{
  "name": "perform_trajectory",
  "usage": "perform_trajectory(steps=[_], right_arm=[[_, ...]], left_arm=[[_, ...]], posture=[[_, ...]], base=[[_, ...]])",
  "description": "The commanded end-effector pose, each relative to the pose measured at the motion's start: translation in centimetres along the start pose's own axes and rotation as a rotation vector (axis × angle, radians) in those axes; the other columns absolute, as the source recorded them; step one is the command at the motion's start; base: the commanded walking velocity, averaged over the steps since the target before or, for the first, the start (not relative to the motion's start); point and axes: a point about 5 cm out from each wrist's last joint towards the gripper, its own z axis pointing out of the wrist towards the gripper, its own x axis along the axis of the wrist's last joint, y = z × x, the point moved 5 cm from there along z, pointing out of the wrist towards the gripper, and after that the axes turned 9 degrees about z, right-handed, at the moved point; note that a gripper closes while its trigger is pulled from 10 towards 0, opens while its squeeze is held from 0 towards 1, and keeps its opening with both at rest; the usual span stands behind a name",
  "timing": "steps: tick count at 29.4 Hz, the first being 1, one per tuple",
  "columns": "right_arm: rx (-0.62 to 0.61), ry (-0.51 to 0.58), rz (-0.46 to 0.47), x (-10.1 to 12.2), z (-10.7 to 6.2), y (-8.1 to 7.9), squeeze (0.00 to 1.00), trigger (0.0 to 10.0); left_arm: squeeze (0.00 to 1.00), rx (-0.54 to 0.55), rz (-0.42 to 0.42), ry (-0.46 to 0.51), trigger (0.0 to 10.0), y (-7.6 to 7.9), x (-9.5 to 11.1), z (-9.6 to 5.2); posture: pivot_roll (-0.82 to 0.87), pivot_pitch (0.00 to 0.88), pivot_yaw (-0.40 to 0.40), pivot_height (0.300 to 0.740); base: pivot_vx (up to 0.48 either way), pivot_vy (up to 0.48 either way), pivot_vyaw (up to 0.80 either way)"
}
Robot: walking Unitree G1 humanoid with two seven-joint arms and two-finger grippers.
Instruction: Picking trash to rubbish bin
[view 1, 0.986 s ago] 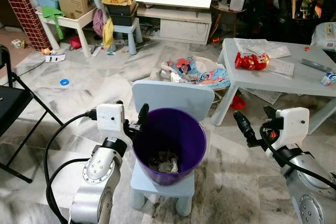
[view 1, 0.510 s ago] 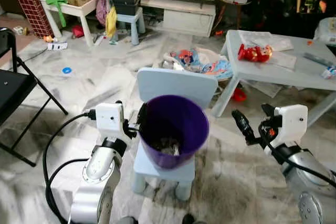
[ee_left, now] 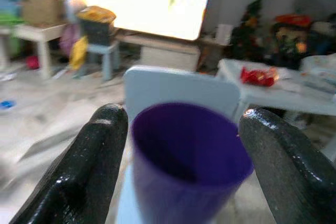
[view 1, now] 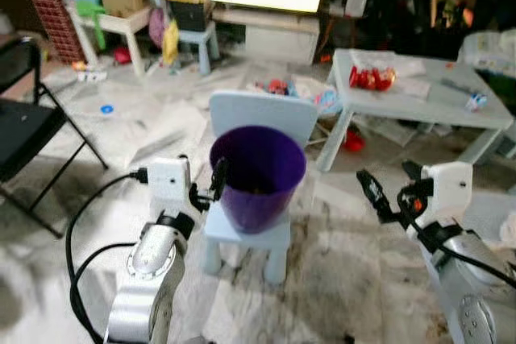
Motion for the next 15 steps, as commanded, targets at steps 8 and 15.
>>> perform_trajectory(steps=[8, 15], right_arm=[[-0.015, -0.01, -0.015, -0.07, -0.2, 0.53, 0.0, 10.0], [-0.012, -0.01, -0.019, -0.03, -0.05, 0.6, 0.0, 10.0]], left_arm=[[0.0, -0.019, 0.003, 0.018, 10.0, 0.59, 0.58, 0.21], [0.0, -0.019, 0.002, 0.019, 10.0, 0.64, 0.54, 0.25]], posture=[[0.0, 0.07, -0.079, 0.74], [0.0, 0.064, -0.084, 0.74]], base=[[-0.325, 0.0, 0.0], [-0.322, 0.0, 0.0]])
